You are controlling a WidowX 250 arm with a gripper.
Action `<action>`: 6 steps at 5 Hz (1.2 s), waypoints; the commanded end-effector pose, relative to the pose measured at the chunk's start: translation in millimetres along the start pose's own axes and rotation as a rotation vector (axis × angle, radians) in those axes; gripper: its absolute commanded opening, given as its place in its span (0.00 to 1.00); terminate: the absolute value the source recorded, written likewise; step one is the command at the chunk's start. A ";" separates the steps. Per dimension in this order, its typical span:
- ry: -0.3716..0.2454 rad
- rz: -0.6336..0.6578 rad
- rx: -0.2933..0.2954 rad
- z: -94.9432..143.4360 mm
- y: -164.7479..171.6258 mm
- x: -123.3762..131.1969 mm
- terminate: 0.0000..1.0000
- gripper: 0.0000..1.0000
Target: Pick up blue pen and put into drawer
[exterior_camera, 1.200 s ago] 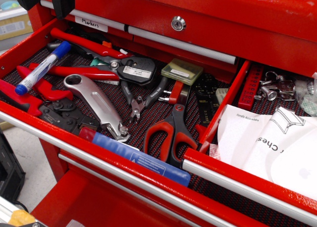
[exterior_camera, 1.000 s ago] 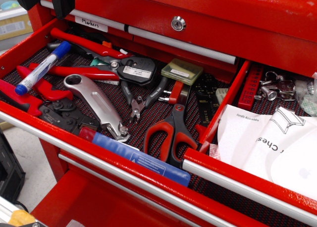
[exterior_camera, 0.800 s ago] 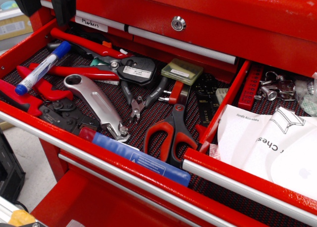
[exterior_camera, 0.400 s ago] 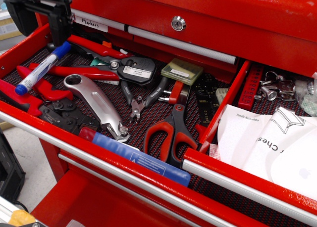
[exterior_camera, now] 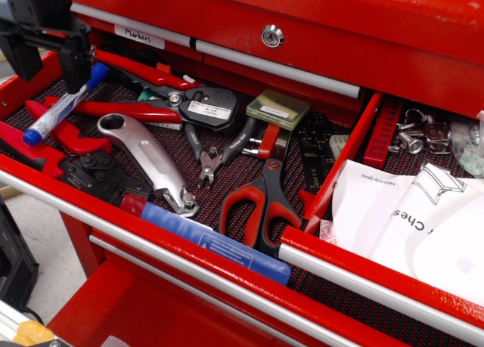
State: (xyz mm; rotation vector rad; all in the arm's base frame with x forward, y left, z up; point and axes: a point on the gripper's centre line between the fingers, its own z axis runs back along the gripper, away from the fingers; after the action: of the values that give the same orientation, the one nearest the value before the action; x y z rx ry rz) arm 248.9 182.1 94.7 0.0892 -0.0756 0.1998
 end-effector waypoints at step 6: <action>-0.107 -0.308 -0.077 31.6 -52.6 -8.3 0.00 0.00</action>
State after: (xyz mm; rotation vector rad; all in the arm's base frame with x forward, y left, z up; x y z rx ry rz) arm 248.7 100.7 120.0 0.0478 -0.1675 -0.1448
